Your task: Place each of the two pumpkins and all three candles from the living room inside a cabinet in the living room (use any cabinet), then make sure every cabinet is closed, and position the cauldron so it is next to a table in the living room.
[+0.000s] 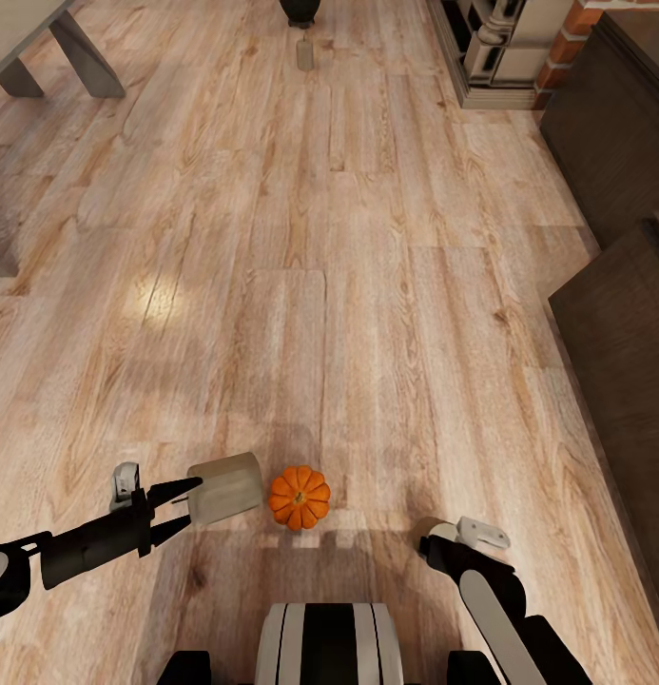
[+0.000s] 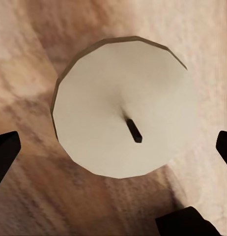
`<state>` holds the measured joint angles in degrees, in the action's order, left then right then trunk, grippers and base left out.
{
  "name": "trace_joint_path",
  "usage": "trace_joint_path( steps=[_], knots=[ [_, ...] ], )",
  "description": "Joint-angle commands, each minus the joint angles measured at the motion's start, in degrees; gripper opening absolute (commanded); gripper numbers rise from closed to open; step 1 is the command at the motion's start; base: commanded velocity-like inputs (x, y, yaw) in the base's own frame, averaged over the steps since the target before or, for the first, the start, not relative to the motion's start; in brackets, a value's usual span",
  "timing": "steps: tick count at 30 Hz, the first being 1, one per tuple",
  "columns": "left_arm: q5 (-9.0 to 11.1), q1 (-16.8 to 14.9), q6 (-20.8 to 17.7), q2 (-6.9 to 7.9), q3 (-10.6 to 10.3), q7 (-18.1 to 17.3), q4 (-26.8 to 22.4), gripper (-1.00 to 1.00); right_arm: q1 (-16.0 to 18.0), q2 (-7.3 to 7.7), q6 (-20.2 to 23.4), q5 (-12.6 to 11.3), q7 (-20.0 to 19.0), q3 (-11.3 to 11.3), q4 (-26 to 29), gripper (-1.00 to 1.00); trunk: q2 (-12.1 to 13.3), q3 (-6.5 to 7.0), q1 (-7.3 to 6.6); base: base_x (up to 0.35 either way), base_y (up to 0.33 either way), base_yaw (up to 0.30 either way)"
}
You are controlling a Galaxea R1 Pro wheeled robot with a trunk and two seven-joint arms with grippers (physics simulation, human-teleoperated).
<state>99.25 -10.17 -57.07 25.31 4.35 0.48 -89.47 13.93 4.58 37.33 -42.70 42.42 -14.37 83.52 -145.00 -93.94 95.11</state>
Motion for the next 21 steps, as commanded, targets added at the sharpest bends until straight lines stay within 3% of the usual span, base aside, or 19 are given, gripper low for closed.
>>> trace_joint_path(
  steps=[1,17,21],
  knots=[
    [0.07,-0.02,-0.23,0.0,0.05,0.04,-0.01,-1.0,0.04,0.05,0.05,-0.42,0.55,-0.13,0.07,1.0,-0.01,-0.03,-0.01,0.0,0.0,0.0],
    [0.07,0.04,-0.23,0.12,0.15,-0.01,-0.05,-1.0,0.04,0.15,-1.69,0.07,-0.12,-0.22,0.07,1.0,-0.01,-0.03,-0.01,0.0,0.0,0.0],
    [0.07,0.45,-0.23,1.1,0.47,-3.58,-0.09,-1.0,0.04,0.24,-2.31,0.08,-0.2,-0.22,0.07,1.0,-0.01,-0.03,-0.01,0.0,0.0,0.0]
  ],
)
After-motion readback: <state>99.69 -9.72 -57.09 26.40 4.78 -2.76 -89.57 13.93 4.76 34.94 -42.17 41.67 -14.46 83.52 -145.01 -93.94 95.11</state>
